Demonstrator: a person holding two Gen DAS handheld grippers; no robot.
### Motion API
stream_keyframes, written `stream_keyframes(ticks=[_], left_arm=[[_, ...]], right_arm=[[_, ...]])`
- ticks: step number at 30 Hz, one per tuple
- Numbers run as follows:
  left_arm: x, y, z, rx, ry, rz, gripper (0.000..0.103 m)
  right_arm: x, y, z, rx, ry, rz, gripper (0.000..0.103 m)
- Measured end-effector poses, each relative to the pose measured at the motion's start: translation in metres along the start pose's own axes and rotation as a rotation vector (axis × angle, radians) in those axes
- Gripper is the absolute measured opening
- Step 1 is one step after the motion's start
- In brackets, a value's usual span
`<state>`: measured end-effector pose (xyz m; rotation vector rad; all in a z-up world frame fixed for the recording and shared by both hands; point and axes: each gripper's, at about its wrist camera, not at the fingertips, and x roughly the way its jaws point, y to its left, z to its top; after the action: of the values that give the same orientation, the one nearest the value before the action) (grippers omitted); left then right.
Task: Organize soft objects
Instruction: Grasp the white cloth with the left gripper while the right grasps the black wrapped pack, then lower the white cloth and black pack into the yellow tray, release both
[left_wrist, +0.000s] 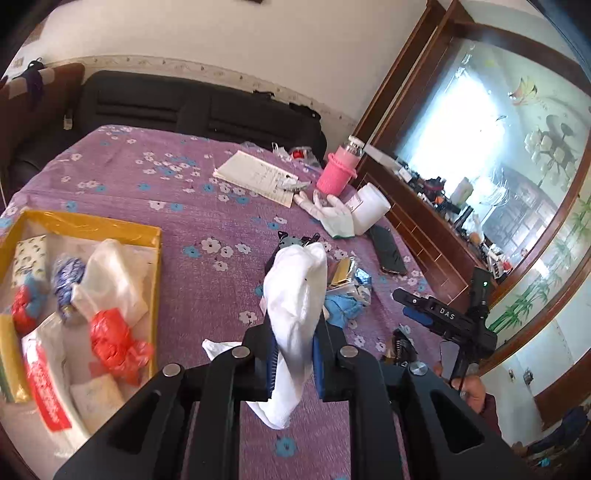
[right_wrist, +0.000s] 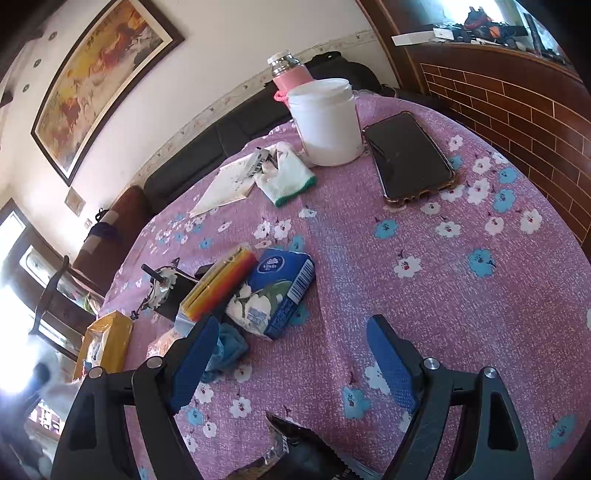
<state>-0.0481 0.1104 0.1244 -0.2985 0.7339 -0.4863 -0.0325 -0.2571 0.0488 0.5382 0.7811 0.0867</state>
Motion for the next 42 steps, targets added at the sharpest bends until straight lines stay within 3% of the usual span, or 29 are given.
stream_keyframes(ticks=[3,7,10,14,16,18,20,27,29,30,31,35,42], left_arm=[[-0.02,0.001,-0.008,0.014,-0.024,0.005,0.015],[-0.04,0.013,-0.016,0.003,-0.055,0.003,0.015],[-0.048,0.025,-0.022,-0.026,-0.068,-0.001,0.015],[-0.068,0.046,-0.033,-0.071,-0.088,0.02,0.015],[-0.084,0.058,-0.038,-0.088,-0.105,0.043,0.015],[-0.103,0.073,-0.043,-0.115,-0.123,0.077,0.015],[-0.121,0.093,-0.05,-0.152,-0.139,0.116,0.015],[-0.143,0.148,-0.072,-0.26,-0.118,0.252,0.017],[-0.135,0.154,-0.074,-0.253,-0.072,0.335,0.037],[-0.131,0.156,-0.075,-0.248,-0.055,0.371,0.057],[-0.127,0.156,-0.076,-0.244,-0.043,0.396,0.067],[-0.128,0.155,-0.08,-0.248,-0.063,0.373,0.07],[-0.149,0.164,-0.087,-0.302,-0.132,0.377,0.074]], right_arm=[[-0.038,-0.005,-0.02,0.078,0.018,0.042,0.086],[-0.064,0.007,-0.044,0.04,0.061,0.004,0.086],[-0.057,0.019,-0.06,0.005,0.129,-0.059,0.086],[-0.019,0.034,-0.073,-0.029,0.211,-0.159,0.086],[-0.016,0.039,-0.074,-0.063,0.176,-0.217,0.074],[-0.01,0.043,-0.072,-0.094,0.172,-0.261,0.042],[-0.011,0.044,-0.073,-0.109,0.17,-0.261,0.039],[-0.028,0.054,-0.078,-0.099,0.147,-0.076,0.034],[-0.035,0.07,-0.077,-0.118,0.137,-0.007,0.034],[-0.036,0.079,-0.076,-0.134,0.135,0.017,0.034],[-0.037,0.092,-0.076,-0.154,0.135,0.042,0.034],[-0.035,0.141,-0.082,-0.229,0.172,0.151,0.034],[-0.005,0.257,-0.126,-0.44,0.334,0.351,0.035]])
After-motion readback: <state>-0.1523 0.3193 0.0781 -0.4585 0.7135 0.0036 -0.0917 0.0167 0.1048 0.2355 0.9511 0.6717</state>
